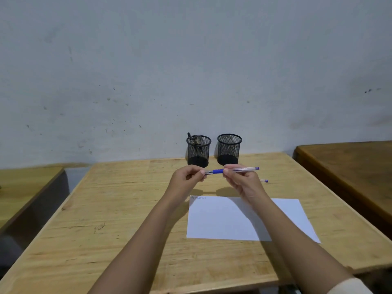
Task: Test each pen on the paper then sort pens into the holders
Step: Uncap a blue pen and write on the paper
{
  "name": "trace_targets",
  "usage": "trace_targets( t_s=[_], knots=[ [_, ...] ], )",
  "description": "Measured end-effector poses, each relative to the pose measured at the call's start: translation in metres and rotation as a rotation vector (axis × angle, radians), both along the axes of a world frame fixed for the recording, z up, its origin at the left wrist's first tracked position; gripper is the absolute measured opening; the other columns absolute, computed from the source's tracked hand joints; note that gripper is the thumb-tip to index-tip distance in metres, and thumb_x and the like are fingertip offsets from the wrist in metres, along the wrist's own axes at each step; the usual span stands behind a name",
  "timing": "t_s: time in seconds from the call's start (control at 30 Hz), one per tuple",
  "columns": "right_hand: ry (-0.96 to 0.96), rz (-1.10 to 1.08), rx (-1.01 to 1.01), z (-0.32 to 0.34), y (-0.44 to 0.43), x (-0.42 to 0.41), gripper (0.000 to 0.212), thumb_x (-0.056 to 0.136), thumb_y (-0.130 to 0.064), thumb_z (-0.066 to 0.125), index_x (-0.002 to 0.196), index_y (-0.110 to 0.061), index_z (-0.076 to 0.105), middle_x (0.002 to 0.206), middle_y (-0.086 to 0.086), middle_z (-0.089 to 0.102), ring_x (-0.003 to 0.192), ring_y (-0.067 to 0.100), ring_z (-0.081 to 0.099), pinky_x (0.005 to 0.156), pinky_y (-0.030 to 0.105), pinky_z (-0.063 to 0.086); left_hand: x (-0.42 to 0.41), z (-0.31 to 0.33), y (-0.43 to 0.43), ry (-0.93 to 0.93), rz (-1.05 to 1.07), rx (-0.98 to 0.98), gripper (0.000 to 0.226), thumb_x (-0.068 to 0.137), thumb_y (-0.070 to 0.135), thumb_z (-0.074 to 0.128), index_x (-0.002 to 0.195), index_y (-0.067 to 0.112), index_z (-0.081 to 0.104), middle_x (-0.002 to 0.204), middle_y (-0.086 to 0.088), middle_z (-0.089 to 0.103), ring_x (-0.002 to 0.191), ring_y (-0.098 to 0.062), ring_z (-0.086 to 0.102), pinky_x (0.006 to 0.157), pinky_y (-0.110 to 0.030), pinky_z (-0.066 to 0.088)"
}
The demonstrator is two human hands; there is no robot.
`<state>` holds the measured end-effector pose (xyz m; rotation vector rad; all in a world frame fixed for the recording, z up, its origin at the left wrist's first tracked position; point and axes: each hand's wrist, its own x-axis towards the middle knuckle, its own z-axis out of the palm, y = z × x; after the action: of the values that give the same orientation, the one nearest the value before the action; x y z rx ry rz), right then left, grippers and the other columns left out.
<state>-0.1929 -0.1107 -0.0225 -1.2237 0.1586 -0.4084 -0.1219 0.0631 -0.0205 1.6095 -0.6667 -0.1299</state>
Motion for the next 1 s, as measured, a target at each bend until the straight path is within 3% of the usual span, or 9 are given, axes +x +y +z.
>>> trace_targets(
  t_s=[0.13, 0.37, 0.6, 0.67, 0.77, 0.8, 0.9, 1.0],
  knots=[
    [-0.027, 0.026, 0.030, 0.001, 0.012, 0.009, 0.008, 0.085, 0.002, 0.058, 0.082, -0.005, 0.062, 0.060, -0.003, 0.068, 0.059, 0.003, 0.064, 0.062, 0.011, 0.051, -0.004, 0.000, -0.008, -0.035, 0.002, 0.048, 0.011, 0.091, 0.020, 0.058, 0.087, 0.018, 0.068, 0.078, -0.001, 0.066, 0.077, -0.013, 0.060, 0.079, -0.031, 0.050],
    [-0.036, 0.066, -0.185, 0.004, 0.005, 0.010, 0.009, 0.081, 0.006, 0.059, 0.077, -0.002, 0.063, 0.060, 0.000, 0.068, 0.059, 0.008, 0.065, 0.065, 0.015, 0.053, 0.002, 0.000, 0.001, -0.037, -0.064, 0.172, 0.013, 0.091, 0.017, 0.059, 0.089, 0.015, 0.071, 0.070, 0.002, 0.064, 0.061, -0.001, 0.057, 0.068, -0.015, 0.048],
    [-0.031, 0.088, -0.270, 0.000, 0.018, 0.011, 0.004, 0.079, 0.001, 0.065, 0.079, -0.003, 0.066, 0.060, 0.000, 0.068, 0.059, 0.007, 0.064, 0.064, 0.015, 0.052, 0.006, 0.002, 0.016, -0.023, -0.092, 0.222, 0.016, 0.090, 0.015, 0.060, 0.086, 0.012, 0.074, 0.069, 0.001, 0.067, 0.062, -0.005, 0.059, 0.065, -0.014, 0.048],
    [-0.046, -0.090, -0.208, 0.007, -0.001, 0.004, 0.003, 0.077, 0.000, 0.066, 0.075, -0.003, 0.065, 0.051, -0.008, 0.064, 0.050, -0.001, 0.059, 0.053, 0.009, 0.046, 0.009, 0.002, 0.036, 0.085, 0.034, 0.082, 0.018, 0.091, 0.008, 0.055, 0.082, 0.009, 0.070, 0.068, -0.004, 0.061, 0.054, -0.003, 0.057, 0.055, -0.011, 0.047],
    [-0.178, -0.373, 0.196, 0.016, -0.071, -0.021, 0.015, 0.057, -0.009, 0.078, 0.066, -0.009, 0.066, 0.052, -0.007, 0.065, 0.049, 0.001, 0.061, 0.055, 0.010, 0.049, 0.029, -0.002, 0.099, 0.203, 0.370, -0.174, 0.016, 0.094, 0.004, 0.048, 0.096, -0.005, 0.062, 0.075, -0.011, 0.054, 0.045, 0.003, 0.055, 0.045, -0.009, 0.046],
    [-0.203, -0.397, 0.237, 0.017, -0.084, -0.028, 0.023, 0.053, -0.014, 0.078, 0.070, -0.008, 0.064, 0.054, -0.006, 0.066, 0.052, 0.002, 0.063, 0.059, 0.010, 0.051, 0.034, -0.007, 0.112, 0.197, 0.419, -0.185, 0.016, 0.093, 0.003, 0.049, 0.100, -0.006, 0.060, 0.076, -0.011, 0.055, 0.045, 0.003, 0.056, 0.045, -0.008, 0.046],
    [-0.161, -0.370, 0.174, 0.007, -0.073, -0.017, 0.012, 0.077, 0.004, 0.064, 0.078, -0.006, 0.058, 0.056, -0.006, 0.067, 0.054, 0.002, 0.063, 0.060, 0.011, 0.051, 0.042, -0.026, 0.097, 0.190, 0.416, -0.066, 0.011, 0.088, 0.006, 0.060, 0.093, -0.001, 0.067, 0.076, -0.011, 0.062, 0.061, -0.003, 0.063, 0.059, -0.015, 0.050],
    [-0.057, -0.332, 0.009, -0.007, -0.041, -0.006, 0.017, 0.072, 0.003, 0.070, 0.074, -0.010, 0.060, 0.059, -0.005, 0.065, 0.052, 0.002, 0.058, 0.055, 0.012, 0.047, 0.036, -0.039, 0.061, 0.134, 0.325, 0.068, 0.006, 0.083, 0.015, 0.068, 0.084, 0.014, 0.074, 0.086, 0.001, 0.072, 0.083, -0.014, 0.066, 0.076, -0.024, 0.048]
  ],
)
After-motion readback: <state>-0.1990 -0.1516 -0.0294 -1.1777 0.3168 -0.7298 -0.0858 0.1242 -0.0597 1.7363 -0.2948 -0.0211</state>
